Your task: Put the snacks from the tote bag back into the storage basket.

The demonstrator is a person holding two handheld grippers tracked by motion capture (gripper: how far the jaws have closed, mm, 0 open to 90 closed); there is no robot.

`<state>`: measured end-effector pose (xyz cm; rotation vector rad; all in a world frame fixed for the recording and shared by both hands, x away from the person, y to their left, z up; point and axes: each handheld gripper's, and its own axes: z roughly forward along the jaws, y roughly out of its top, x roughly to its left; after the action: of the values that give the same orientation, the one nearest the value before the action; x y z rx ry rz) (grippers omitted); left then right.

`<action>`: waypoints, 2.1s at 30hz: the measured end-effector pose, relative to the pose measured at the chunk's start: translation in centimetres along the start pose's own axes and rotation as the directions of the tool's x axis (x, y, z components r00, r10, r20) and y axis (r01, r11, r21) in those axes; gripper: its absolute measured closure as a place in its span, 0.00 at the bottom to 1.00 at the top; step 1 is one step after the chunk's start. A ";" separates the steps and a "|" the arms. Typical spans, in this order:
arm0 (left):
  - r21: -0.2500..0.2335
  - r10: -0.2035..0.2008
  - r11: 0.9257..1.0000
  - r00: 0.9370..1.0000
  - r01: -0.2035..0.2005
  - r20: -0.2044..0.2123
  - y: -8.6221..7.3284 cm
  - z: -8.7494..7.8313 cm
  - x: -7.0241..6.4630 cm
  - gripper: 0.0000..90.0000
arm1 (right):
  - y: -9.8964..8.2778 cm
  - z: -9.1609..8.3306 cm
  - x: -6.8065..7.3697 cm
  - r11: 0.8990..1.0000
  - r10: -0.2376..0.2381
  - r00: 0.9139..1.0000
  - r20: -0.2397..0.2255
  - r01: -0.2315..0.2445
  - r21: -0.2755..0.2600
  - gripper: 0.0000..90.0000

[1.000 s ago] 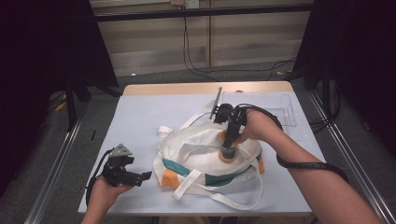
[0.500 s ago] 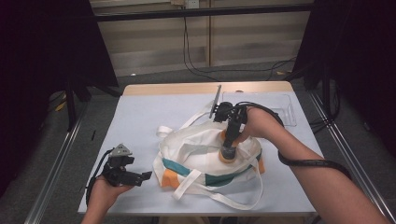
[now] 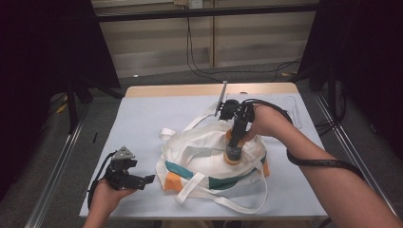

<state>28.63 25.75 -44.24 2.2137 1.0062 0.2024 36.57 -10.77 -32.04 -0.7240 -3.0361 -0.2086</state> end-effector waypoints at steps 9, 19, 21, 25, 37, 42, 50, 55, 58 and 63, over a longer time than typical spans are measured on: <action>-0.003 -0.002 1.000 1.000 0.002 -0.006 0.0 0.0 -0.1 0.06 | -0.1 -1.2 -0.3 1.000 0.015 1.000 -0.001 -0.015 -0.006 0.34; -0.005 0.000 1.000 1.000 0.000 -0.007 0.0 0.0 -0.2 0.06 | 0.0 -2.1 -0.6 1.000 0.027 1.000 -0.003 -0.027 0.008 0.34; -0.002 0.003 1.000 1.000 -0.003 -0.009 0.0 0.0 -0.1 0.06 | 0.0 -2.3 -0.8 1.000 0.029 1.000 -0.002 -0.029 0.006 0.34; -0.003 0.004 1.000 1.000 -0.004 -0.010 0.1 0.0 -0.2 0.06 | -0.1 -2.7 -0.9 0.999 0.037 0.999 -0.001 -0.037 0.004 0.34; -0.005 0.001 1.000 1.000 -0.001 -0.008 0.0 0.0 -0.1 0.06 | 0.1 -3.6 -1.2 0.999 0.047 0.999 -0.003 -0.047 -0.011 0.34; -0.005 0.000 1.000 1.000 0.000 -0.011 0.0 -0.1 -0.1 0.06 | 0.2 -4.3 -1.4 0.999 0.046 0.999 0.003 -0.046 -0.008 0.34; -0.004 0.000 1.000 1.000 -0.001 -0.011 0.0 -0.1 -0.1 0.06 | 0.3 -5.3 -1.7 0.998 0.055 0.998 0.005 -0.055 -0.024 0.34; 0.002 0.006 1.000 1.000 -0.006 -0.002 0.0 -0.1 -0.1 0.06 | 0.4 -6.0 -2.0 0.997 0.065 0.998 0.007 -0.065 -0.042 0.34; 0.000 0.002 1.000 1.000 -0.002 -0.005 0.0 -0.1 -0.1 0.06 | 0.4 -6.2 -2.2 0.996 0.071 0.997 0.012 -0.070 -0.050 0.34; 0.004 0.003 1.000 1.000 -0.003 -0.006 0.0 -0.1 -0.1 0.06 | 0.4 -6.5 -2.5 0.996 0.078 0.997 0.015 -0.077 -0.054 0.34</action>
<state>28.52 25.78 -44.17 2.2195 1.0078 0.2083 38.86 -12.41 -25.67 -0.8494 -3.0219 -0.2845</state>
